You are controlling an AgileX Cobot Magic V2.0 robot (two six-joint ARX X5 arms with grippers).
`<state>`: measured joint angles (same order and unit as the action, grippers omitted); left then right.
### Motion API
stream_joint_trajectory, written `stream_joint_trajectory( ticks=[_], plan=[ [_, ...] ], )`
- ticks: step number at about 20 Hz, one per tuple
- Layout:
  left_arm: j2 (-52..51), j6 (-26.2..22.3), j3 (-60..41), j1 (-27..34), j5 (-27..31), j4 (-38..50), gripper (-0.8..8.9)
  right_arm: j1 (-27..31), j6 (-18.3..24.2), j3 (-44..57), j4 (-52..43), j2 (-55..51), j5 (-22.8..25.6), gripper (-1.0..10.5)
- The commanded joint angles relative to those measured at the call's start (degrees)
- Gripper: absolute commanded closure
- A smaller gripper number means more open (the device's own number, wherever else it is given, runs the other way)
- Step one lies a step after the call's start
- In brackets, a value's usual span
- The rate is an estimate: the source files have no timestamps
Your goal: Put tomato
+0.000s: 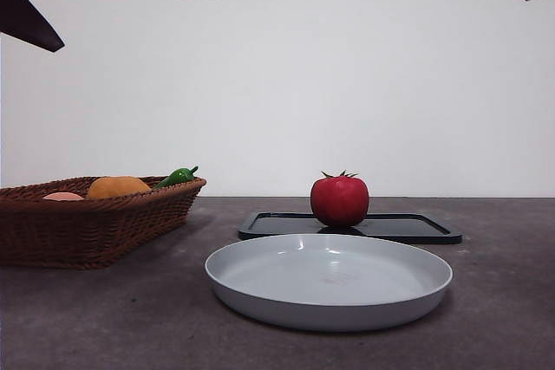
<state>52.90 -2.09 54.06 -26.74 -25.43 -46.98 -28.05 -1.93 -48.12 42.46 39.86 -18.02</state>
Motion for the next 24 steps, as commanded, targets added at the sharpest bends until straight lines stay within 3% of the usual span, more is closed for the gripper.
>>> stream_joint_trajectory(
  ticks=[1, 6, 8, 12, 13, 24],
  plan=[
    [0.3, -0.4, 1.0, -0.3, -0.2, 0.3, 2.56, -0.4, -0.9, 0.4, -0.9, -0.7, 0.0, 4.4],
    [0.3, -0.4, 1.0, -0.3, -0.2, 0.3, 2.90, -0.4, -1.0, 0.4, -1.8, -0.6, -0.1, 4.7],
    [0.3, -0.4, 1.0, -0.3, -0.2, 0.3, 4.25, -0.4, -1.1, 0.4, -1.7, -0.7, -0.1, 5.4],
    [0.3, -0.4, 1.0, -0.3, -0.2, 0.3, 7.47, -0.4, -1.1, 0.4, -1.5, -0.6, -0.2, 9.5],
    [0.3, -0.4, 1.0, -0.3, -0.2, 0.3, 8.10, -0.4, -1.1, 0.4, -1.4, -0.7, -0.2, 9.4],
    [0.3, -0.4, 1.0, -0.3, -0.2, 0.3, 8.06, -0.3, -1.0, 0.3, -0.9, -0.7, 0.0, 9.4]
  ],
)
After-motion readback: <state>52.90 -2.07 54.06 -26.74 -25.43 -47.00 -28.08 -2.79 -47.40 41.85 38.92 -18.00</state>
